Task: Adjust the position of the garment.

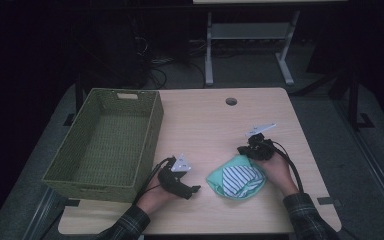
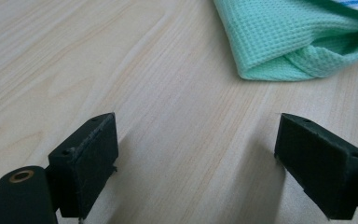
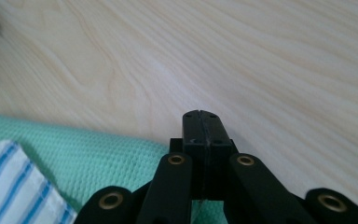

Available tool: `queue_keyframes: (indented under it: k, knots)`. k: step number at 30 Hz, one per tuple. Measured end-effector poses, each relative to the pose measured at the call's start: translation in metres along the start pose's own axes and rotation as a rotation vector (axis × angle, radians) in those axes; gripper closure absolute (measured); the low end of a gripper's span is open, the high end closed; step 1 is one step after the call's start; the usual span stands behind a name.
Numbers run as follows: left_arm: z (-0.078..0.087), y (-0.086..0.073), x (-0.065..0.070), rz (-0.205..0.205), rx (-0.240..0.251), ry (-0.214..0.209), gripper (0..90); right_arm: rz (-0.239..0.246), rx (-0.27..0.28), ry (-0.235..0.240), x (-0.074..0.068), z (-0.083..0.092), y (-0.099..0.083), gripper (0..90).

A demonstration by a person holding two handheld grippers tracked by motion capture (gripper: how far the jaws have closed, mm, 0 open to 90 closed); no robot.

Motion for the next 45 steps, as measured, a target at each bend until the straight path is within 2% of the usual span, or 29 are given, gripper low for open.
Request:
queue_keyframes:
  k: [4,13,32,45]
  knots:
    - [0.0,0.0,-0.001,-0.005,0.021,-0.007,12.5,-0.003,0.003,-0.008,0.003,0.004,-0.009,89.9]
    - [0.0,0.0,-0.001,-0.005,0.02,-0.007,12.6,-0.008,0.006,-0.015,0.005,0.018,-0.024,89.9]
    - [0.0,0.0,-0.001,-0.007,0.019,-0.007,12.6,-0.013,0.033,0.006,-0.002,0.041,-0.057,89.9]
    - [0.0,0.0,-0.001,-0.007,0.019,-0.007,12.6,-0.04,0.04,0.005,-0.008,0.062,-0.087,89.9]
Point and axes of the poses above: each handheld gripper's, and its own axes: z roughly backward along the jaws, y roughly out of its top, x roughly to its right, the point moved 9 cm from there along -z, roughly forward along the jaws, and after that the axes turned 5 degrees about -x, right-handed, at the moved point
